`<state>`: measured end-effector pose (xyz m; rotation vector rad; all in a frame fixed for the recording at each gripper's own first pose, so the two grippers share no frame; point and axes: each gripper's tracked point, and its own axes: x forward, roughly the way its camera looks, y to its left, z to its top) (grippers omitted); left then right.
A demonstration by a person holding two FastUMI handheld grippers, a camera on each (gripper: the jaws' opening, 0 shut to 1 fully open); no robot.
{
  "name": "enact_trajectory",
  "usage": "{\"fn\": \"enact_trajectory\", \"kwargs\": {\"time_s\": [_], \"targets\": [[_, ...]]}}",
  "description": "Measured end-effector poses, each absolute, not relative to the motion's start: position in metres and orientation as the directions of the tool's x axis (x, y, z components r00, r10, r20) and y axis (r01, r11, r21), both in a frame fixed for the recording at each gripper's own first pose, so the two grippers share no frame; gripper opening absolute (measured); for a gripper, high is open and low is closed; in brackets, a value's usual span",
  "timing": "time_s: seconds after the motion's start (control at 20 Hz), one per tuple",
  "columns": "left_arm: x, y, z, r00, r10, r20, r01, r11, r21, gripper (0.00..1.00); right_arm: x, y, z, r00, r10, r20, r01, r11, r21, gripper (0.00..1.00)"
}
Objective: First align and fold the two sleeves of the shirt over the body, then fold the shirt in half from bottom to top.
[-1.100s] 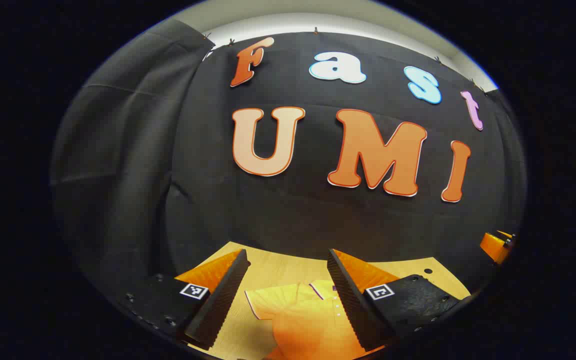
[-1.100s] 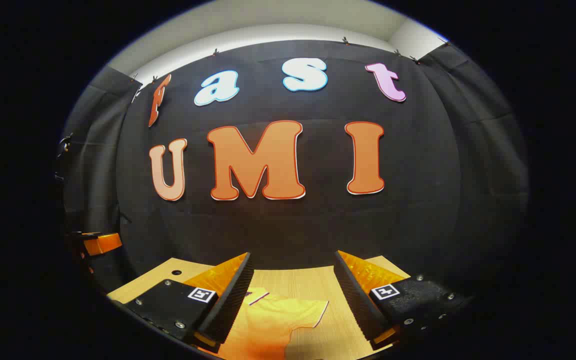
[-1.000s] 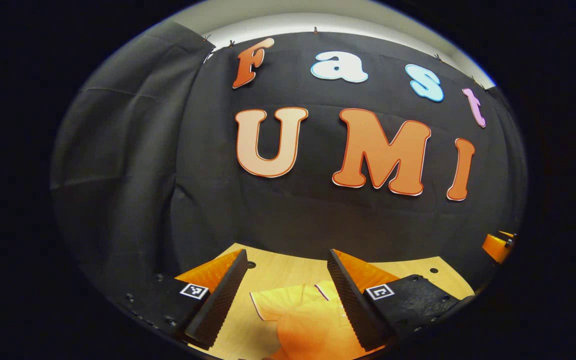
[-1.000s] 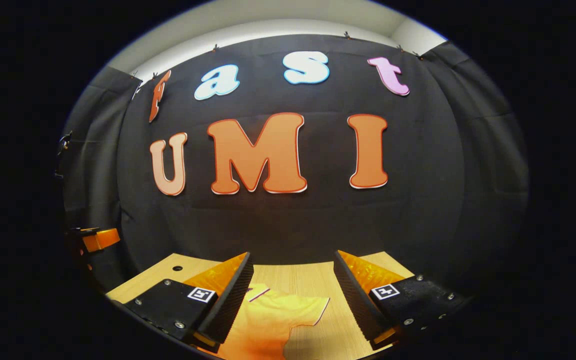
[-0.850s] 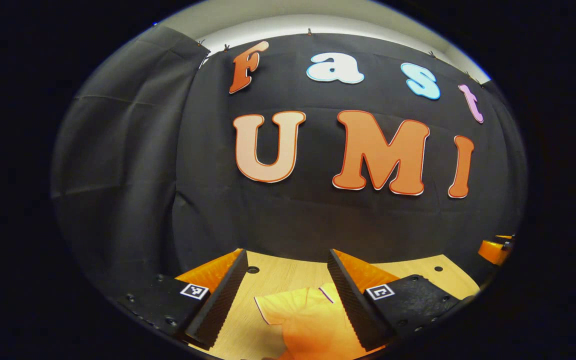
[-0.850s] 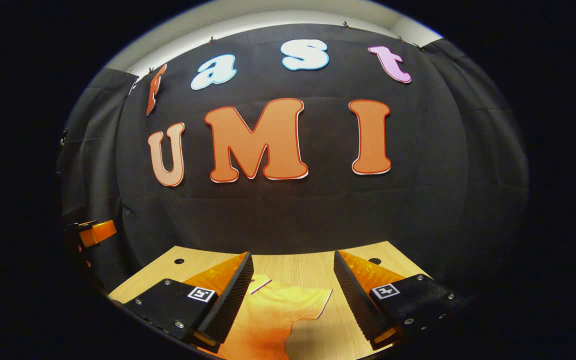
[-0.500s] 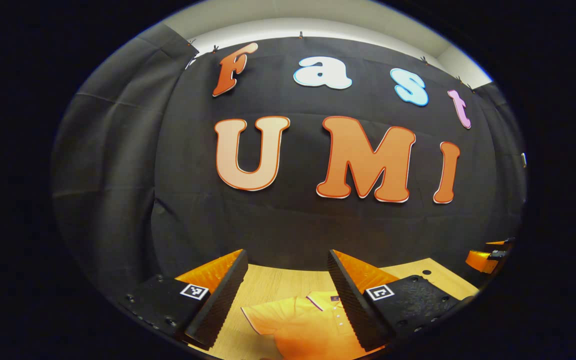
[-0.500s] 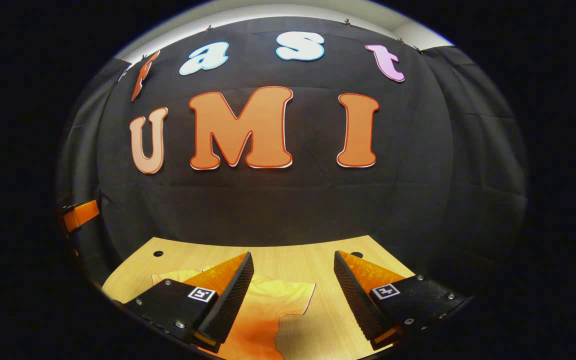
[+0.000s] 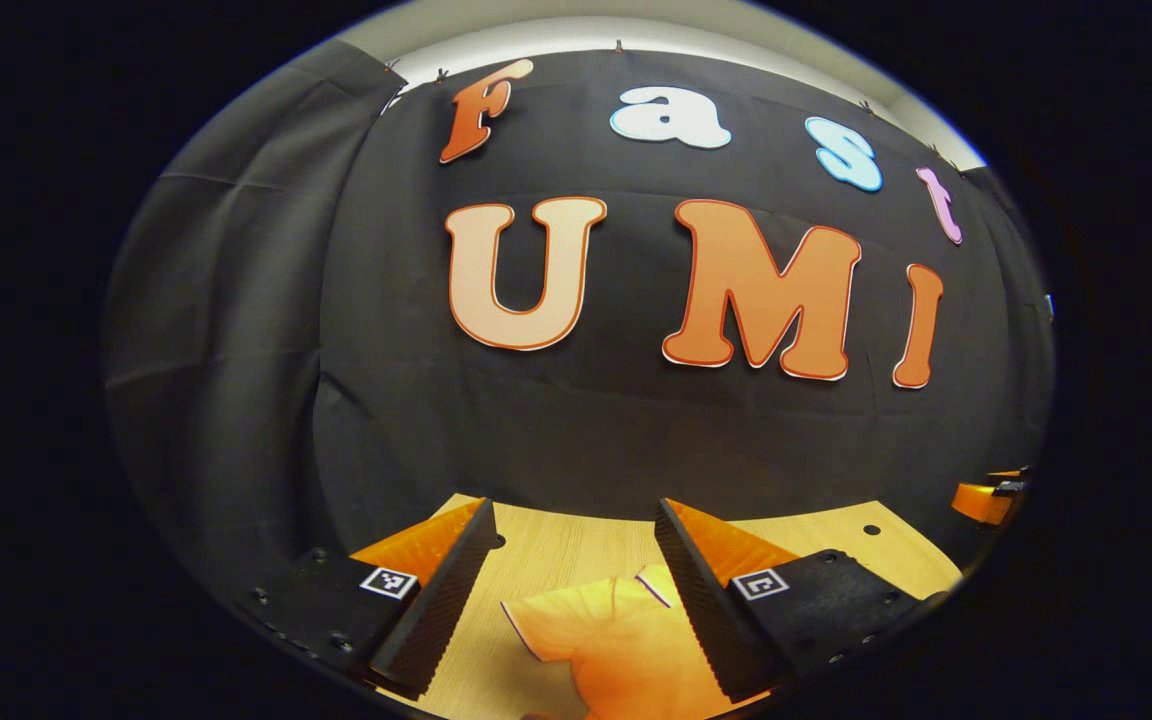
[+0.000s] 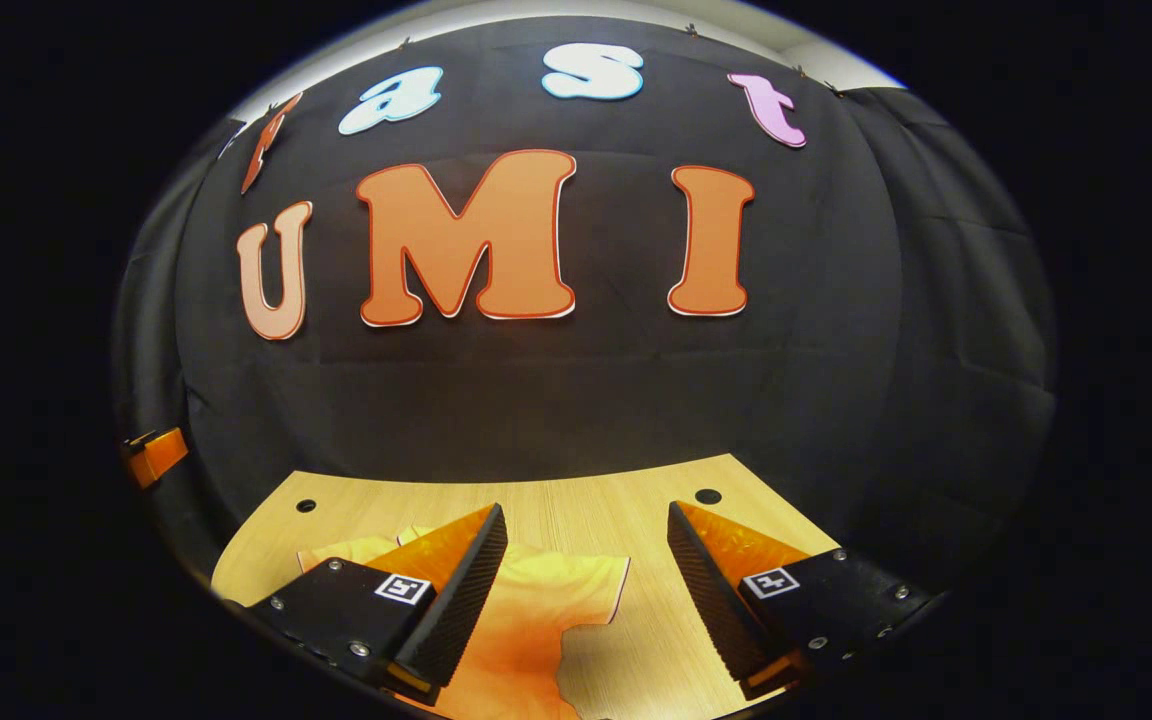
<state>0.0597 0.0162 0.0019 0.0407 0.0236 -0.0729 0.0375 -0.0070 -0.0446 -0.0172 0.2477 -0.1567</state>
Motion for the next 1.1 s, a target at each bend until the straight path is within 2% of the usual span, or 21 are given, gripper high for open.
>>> {"fn": "enact_trajectory", "kwargs": {"time_s": [0.3,0.5,0.7,0.95,1.1], "targets": [[0.066,0.016,0.001,0.997,-0.078,-0.028,0.080,0.996,0.050,0.98,0.071,-0.017,-0.066,0.911,-0.153,-0.384,0.152,0.988,-0.033,0.98],[0.073,0.021,0.000,0.997,-0.067,-0.030,0.069,0.996,0.064,0.98,0.100,-0.037,-0.096,0.836,-0.186,-0.516,0.179,0.982,-0.064,0.98],[0.083,0.029,-0.005,0.998,-0.046,-0.044,0.049,0.996,0.077,0.98,0.126,-0.053,-0.139,0.721,-0.175,-0.671,0.207,0.978,-0.032,0.98],[0.092,0.039,-0.017,0.997,-0.017,-0.079,0.024,0.996,0.083,0.98,0.155,-0.074,-0.202,0.601,-0.207,-0.772,0.227,0.970,-0.084,0.98],[0.098,0.046,-0.026,0.994,-0.005,-0.109,0.013,0.997,0.074,0.98,0.156,-0.082,-0.243,0.493,-0.214,-0.843,0.233,0.966,-0.109,0.98]]}}
